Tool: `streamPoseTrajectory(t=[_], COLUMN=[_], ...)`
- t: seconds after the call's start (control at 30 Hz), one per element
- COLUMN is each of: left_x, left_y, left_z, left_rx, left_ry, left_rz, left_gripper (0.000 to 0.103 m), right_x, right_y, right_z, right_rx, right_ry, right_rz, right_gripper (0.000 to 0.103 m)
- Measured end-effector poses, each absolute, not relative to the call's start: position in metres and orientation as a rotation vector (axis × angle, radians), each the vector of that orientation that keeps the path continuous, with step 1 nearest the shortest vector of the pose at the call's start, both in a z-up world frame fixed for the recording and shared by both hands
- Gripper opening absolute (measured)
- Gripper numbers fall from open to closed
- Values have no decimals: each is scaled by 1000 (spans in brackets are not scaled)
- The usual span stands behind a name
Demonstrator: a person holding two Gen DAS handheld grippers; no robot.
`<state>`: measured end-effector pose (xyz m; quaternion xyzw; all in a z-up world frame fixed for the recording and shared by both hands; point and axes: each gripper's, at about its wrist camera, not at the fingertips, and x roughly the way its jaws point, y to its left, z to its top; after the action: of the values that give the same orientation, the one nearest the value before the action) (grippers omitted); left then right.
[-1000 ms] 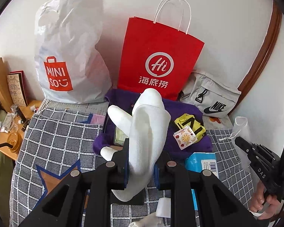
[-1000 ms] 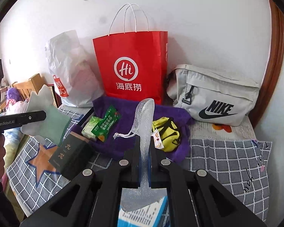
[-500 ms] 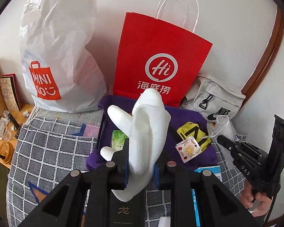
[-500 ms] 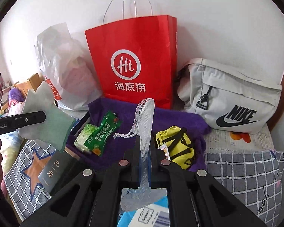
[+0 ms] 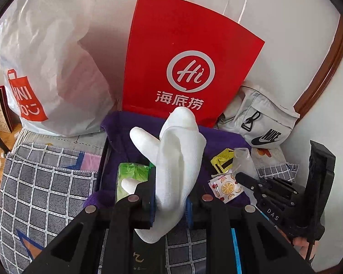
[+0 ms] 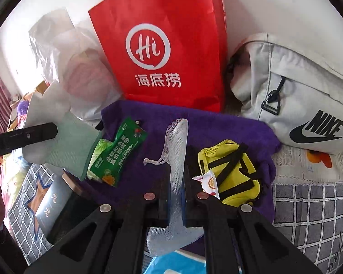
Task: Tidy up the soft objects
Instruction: 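Carry the mesh bag in the right tool while the left tool carries the gloves to the purple towel, then open the right tool over the towel while the left tool releases the gloves there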
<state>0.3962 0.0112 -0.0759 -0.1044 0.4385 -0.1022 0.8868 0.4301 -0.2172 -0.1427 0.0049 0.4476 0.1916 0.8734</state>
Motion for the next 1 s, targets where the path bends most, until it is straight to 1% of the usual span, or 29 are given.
streamPoseTrajectory(t=[0.3, 0.47, 0.53, 0.63, 0.73, 0.8, 0.87, 0.93, 0.97, 1.0], left_x=[432, 447, 452, 456, 459, 462, 465, 467, 467, 467], left_y=[-7, -12, -13, -14, -12, -12, -13, -13, -13, -14], left_z=[-98, -112, -119, -126, -132, -133, -135, -136, -136, -136], left_rx=[-211, -213, -217, -227, -236, -240, -246, -247, -243, -235], left_ry=[967, 993, 1015, 1032, 1043, 1053, 1062, 1070, 1068, 1065], left_rz=[-233, -228, -231, -234, -232, -232, -235, -227, -222, -219], left_gripper=[19, 19, 19, 19, 19, 19, 20, 27, 29, 34], right_x=[438, 443, 445, 447, 448, 447, 446, 443, 442, 440], right_y=[-213, -207, -207, -210, -212, -212, -212, -213, -213, -213], right_z=[-163, -176, -179, -181, -180, -178, -174, -170, -167, -165], right_rx=[8, -39, -39, -29, -23, -16, -14, -18, -24, -33], right_ry=[1006, 1036, 1043, 1046, 1038, 1023, 1003, 981, 972, 963], right_rz=[451, 435, 435, 429, 428, 433, 436, 437, 437, 435], right_gripper=[9, 9, 11, 16, 27, 38, 44, 47, 52, 56])
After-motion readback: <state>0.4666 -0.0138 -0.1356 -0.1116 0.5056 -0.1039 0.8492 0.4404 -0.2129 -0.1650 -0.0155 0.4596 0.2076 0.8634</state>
